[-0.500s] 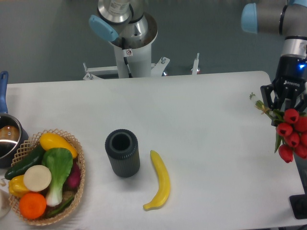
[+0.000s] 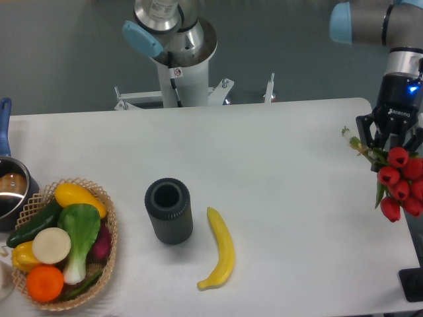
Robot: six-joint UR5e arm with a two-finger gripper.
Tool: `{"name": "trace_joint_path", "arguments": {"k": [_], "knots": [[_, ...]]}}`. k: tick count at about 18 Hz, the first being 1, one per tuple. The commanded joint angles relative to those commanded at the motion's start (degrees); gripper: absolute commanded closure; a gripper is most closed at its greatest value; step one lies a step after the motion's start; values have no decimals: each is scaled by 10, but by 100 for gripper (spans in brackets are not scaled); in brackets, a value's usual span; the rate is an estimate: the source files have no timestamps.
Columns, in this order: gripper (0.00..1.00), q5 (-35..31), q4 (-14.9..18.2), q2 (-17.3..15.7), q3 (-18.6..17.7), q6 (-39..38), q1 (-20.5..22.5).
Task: Insert the flowers into the vase
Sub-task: 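Hold the red tulip bunch in the gripper beside the table, then carry the tulip bunch over the black vase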
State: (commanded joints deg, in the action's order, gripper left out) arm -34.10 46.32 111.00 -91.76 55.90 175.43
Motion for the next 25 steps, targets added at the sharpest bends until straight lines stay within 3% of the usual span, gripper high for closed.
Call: {"name": "trace_joint_path", "arguments": {"k": [8, 11, 18, 25], "knots": [[74, 39, -18, 36, 23, 25, -79], [74, 53, -21, 33, 22, 27, -105], [74, 163, -35, 28, 7, 94, -166], [75, 259, -35, 9, -8, 101, -218]]}}
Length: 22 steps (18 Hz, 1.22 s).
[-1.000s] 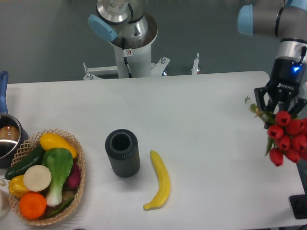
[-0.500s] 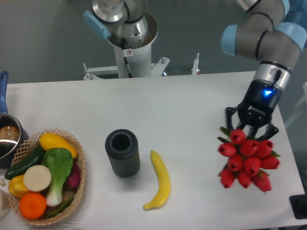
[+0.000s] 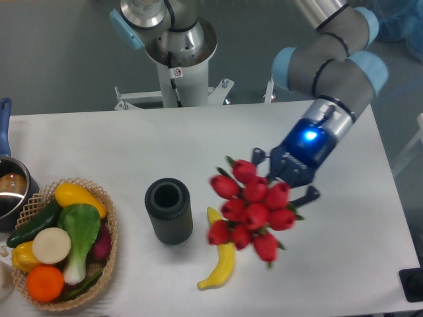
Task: Insert the flowers into the vase
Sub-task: 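Carry the tulip bunch over the black vase, then lower the tulip stems into the black vase opening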
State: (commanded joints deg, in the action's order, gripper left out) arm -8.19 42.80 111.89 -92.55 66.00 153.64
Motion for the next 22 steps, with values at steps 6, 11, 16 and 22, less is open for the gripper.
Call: {"name": "trace_joint_path", "arguments": {"k": [6, 11, 16, 22], "knots": [[75, 33, 0, -42, -71, 50, -35], [74, 104, 1, -62, -100, 56, -38], [75, 139, 1, -61, -120, 74, -41], [75, 156, 1, -57, -133, 76, -40]]}}
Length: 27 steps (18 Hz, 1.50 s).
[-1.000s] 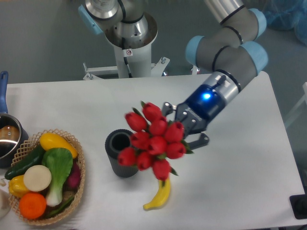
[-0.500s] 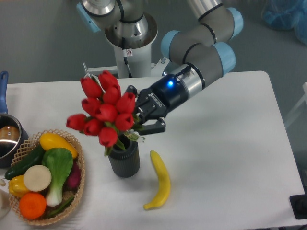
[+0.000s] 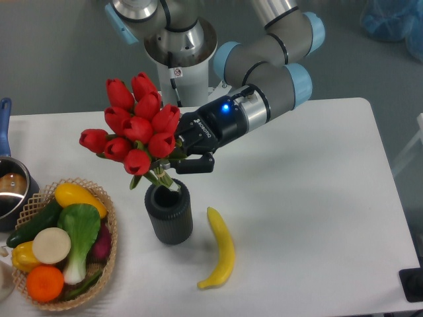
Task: Insert the flowers into the vase
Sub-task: 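Lower the tulip stems into the black vase opening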
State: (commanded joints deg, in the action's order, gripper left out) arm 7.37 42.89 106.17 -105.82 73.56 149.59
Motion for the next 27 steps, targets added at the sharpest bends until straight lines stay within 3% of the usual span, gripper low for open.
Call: {"name": "trace_joint_path", "arguments": {"k": [12, 17, 27], "knots": [[75, 22, 1, 36, -5, 37, -7], [75, 25, 2, 58, -25, 58, -11], [75, 25, 1, 62, -54, 82, -2]]}}
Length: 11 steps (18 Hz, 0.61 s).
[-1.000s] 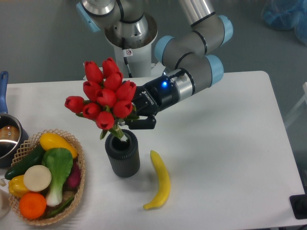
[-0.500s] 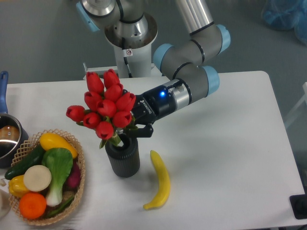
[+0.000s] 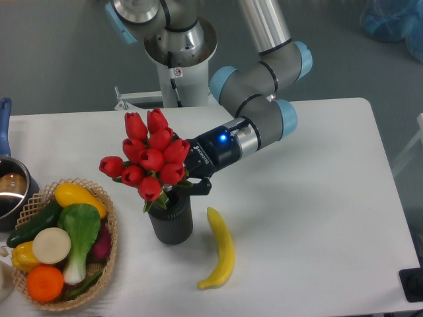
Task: Insert the flowers into the vase
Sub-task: 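Lower the tulip stems into the black vase opening, then push the tulips deeper into the vase and straighten them upright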
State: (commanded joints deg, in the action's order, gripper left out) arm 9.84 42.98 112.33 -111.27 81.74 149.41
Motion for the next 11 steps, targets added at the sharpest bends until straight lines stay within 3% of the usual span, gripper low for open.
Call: {"name": "trace_joint_path", "arguments": {"k": [11], "knots": [[74, -1, 1, 24, -41, 78, 4]]}}
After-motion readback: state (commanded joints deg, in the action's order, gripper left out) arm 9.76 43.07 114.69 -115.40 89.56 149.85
